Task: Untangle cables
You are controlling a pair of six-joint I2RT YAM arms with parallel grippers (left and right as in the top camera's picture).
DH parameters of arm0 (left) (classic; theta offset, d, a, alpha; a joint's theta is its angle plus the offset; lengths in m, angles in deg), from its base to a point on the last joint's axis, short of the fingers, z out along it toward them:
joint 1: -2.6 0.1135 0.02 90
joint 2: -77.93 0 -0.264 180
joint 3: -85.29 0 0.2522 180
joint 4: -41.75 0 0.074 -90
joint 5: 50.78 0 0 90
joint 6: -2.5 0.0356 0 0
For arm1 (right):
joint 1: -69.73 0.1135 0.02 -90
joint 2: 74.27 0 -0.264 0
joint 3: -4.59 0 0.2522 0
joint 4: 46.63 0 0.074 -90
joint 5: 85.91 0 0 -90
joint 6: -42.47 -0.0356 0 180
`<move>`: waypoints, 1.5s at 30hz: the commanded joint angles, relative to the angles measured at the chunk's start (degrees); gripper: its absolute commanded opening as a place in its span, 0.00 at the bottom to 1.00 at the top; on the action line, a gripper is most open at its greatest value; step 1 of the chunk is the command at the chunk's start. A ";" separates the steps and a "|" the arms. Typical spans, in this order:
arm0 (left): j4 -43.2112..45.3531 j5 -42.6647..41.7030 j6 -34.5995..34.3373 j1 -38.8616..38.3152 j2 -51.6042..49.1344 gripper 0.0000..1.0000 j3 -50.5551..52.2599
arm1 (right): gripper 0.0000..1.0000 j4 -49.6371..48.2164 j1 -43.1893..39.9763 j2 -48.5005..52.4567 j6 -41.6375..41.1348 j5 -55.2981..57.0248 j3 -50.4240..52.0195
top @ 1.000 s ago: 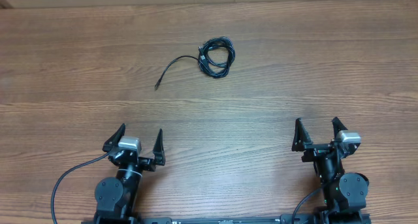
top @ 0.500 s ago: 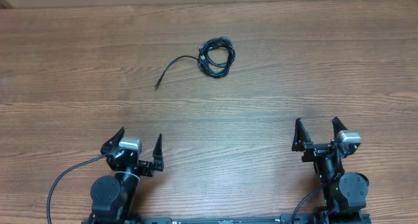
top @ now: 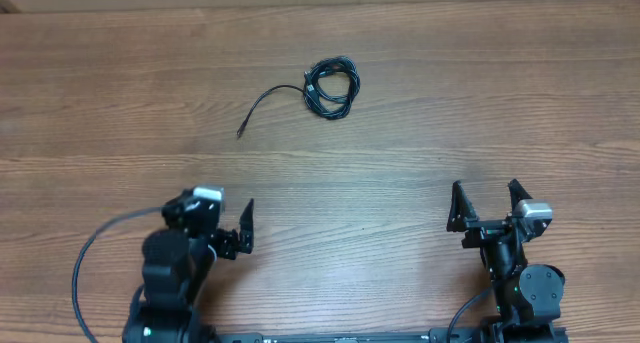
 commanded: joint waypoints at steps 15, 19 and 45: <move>-4.20 -2.40 2.54 0.13 -29.46 1.00 -15.45 | 1.00 -0.33 -0.28 -0.57 0.07 -0.31 0.59; -5.49 -2.38 2.54 0.13 -33.03 1.00 -17.46 | 1.00 -0.33 -0.28 -0.57 0.07 -0.31 0.59; -6.97 4.35 2.54 -7.74 -36.46 1.00 -19.56 | 1.00 -0.33 -0.28 -0.57 0.07 -0.31 0.59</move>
